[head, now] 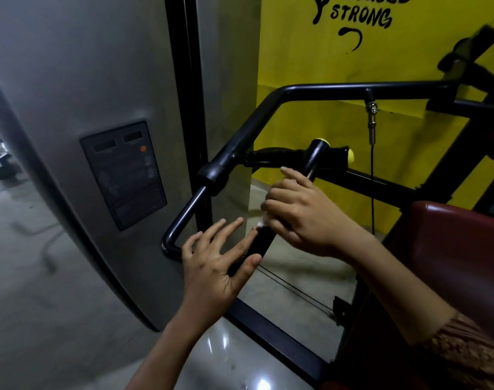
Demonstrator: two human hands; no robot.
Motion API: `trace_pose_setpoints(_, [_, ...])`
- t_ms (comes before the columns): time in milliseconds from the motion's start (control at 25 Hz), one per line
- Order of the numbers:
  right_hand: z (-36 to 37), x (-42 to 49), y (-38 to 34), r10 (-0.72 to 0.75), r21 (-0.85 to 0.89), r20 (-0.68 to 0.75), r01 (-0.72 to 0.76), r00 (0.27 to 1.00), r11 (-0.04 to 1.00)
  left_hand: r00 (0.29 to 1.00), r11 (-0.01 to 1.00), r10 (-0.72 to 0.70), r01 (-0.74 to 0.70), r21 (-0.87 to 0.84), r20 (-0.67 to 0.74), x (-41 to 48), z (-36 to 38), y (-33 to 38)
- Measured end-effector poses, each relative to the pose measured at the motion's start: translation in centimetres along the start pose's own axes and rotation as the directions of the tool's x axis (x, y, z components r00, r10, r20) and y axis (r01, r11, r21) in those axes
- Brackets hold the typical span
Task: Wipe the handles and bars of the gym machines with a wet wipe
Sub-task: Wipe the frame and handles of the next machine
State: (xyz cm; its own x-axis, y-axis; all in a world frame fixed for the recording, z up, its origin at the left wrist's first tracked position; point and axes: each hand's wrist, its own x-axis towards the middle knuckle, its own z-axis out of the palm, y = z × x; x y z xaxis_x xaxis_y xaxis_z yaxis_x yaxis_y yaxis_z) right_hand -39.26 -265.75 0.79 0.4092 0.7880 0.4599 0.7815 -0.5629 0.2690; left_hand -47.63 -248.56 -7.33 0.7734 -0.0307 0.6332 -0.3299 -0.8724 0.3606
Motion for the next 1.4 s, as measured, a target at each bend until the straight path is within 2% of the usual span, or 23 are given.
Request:
trace_pose_setpoints(80, [-0.3, 0.2, 1.0, -0.032, -0.034, 0.013, 0.032, 0.999, 0.999, 1.0, 1.0, 0.001, -0.001, -0.005, -0.002, 0.0, 0.0, 0.0])
trace_pose_setpoints(120, [-0.4, 0.5, 2.2, 0.022, -0.05, -0.016, -0.023, 1.0, 0.998, 1.0, 1.0, 0.0, 0.0, -0.008, -0.002, -0.1, 0.0, 0.0])
trace_pose_setpoints(200, [-0.4, 0.8, 4.7, 0.237, 0.017, -0.11, -0.236, 0.965, 0.972, 1.0, 1.0, 0.0, 0.0, -0.014, 0.001, -0.1, -0.1, 0.1])
trace_pose_setpoints(280, [0.4, 0.4, 4.7, 0.466, 0.233, -0.208, -0.42, 0.86, 0.877, 1.0, 1.0, 0.0, 0.0, -0.009, 0.0, 0.0, -0.1, 0.1])
trace_pose_setpoints(320, [1.1, 0.0, 3.2, 0.564, 0.372, -0.239, -0.462, 0.79, 0.805, 1.0, 1.0, 0.002, -0.002, -0.004, 0.0, 0.1, -0.1, 0.2])
trace_pose_setpoints(360, [1.7, -0.4, 1.1, 0.632, 0.504, -0.246, -0.46, 0.735, 0.731, 1.0, 1.0, 0.005, -0.005, 0.0, -0.003, 0.1, -0.1, 0.2])
trace_pose_setpoints(400, [2.5, -1.0, -1.3, 0.656, 0.594, -0.25, -0.422, 0.712, 0.685, 1.0, 1.0, 0.006, -0.006, 0.003, -0.009, 0.1, -0.1, 0.2])
trace_pose_setpoints(440, [3.5, -1.8, -3.6, 0.636, 0.642, -0.276, -0.355, 0.721, 0.68, 1.0, 1.0, 0.006, -0.006, 0.006, -0.017, 0.0, 0.0, 0.1])
trace_pose_setpoints(520, [5.4, -3.2, -6.4, 0.548, 0.636, -0.364, -0.229, 0.753, 0.737, 1.0, 1.0, 0.013, -0.013, 0.009, -0.018, 0.0, 0.0, 0.0])
trace_pose_setpoints(600, [5.7, -2.8, -5.2, 0.579, 0.655, -0.382, -0.231, 0.72, 0.72, 1.0, 1.0, 0.022, -0.021, 0.009, -0.013, 0.1, 0.0, 0.1])
trace_pose_setpoints(640, [5.1, -1.9, -4.0, 0.662, 0.706, -0.347, -0.28, 0.664, 0.651, 1.0, 1.0, 0.02, -0.02, 0.007, -0.015, 0.1, 0.0, 0.1])
trace_pose_setpoints(720, [3.3, 0.3, -1.1, 0.833, 0.825, -0.225, -0.356, 0.505, 0.438, 1.0, 1.0, 0.011, -0.011, -0.005, -0.022, 0.1, 0.1, 0.1])
trace_pose_setpoints(760, [2.6, 1.1, -0.2, 0.871, 0.855, -0.189, -0.361, 0.454, 0.374, 1.0, 1.0, 0.01, -0.01, -0.008, -0.024, 0.1, 0.1, 0.2])
trace_pose_setpoints(800, [2.3, 1.4, -0.1, 0.883, 0.858, -0.182, -0.369, 0.433, 0.357, 1.0, 1.0, 0.011, -0.011, -0.004, -0.025, 0.0, 0.0, 0.2])
trace_pose_setpoints(840, [2.4, 1.3, -0.8, 0.877, 0.845, -0.191, -0.381, 0.441, 0.376, 1.0, 1.0, 0.013, -0.013, 0.003, -0.024, 0.0, 0.0, 0.1])
trace_pose_setpoints(880, [2.8, 0.6, -2.2, 0.851, 0.813, -0.218, -0.393, 0.478, 0.43, 1.0, 1.0, 0.017, -0.016, 0.007, -0.021, 0.0, 0.0, 0.1])
trace_pose_setpoints(960, [4.0, -1.2, -5.6, 0.713, 0.687, -0.293, -0.378, 0.637, 0.621, 1.0, 1.0, 0.021, -0.021, 0.004, -0.015, 0.0, 0.1, 0.0])
trace_pose_setpoints(1040, [4.1, -2.7, -5.8, 0.517, 0.484, -0.32, -0.332, 0.794, 0.81, 1.0, 1.0, 0.023, -0.023, -0.004, -0.008, -0.1, 0.0, 0.0])
trace_pose_setpoints(1120, [2.9, -2.0, -2.7, 0.498, 0.419, -0.267, -0.366, 0.825, 0.831, 1.0, 1.0, 0.02, -0.02, -0.014, 0.004, 0.0, -0.1, -0.1])
trace_pose_setpoints(1240, [0.6, -0.7, 0.0, 0.632, 0.501, -0.164, -0.488, 0.757, 0.715, 0.999, 0.997, 0.025, -0.023, -0.078, 0.025, -0.1, -0.4, -0.3])
trace_pose_setpoints(1280, [0.4, -0.6, -0.6, 0.636, 0.493, -0.153, -0.499, 0.756, 0.713, 0.999, 0.992, 0.034, -0.03, -0.124, 0.026, -0.1, -0.5, -0.3])
trace_pose_setpoints(1400, [0.2, -1.1, -3.4, 0.47, 0.333, -0.113, -0.412, 0.875, 0.848, 0.998, 0.97, 0.068, -0.063, -0.235, 0.013, 0.9, -0.9, -0.8])
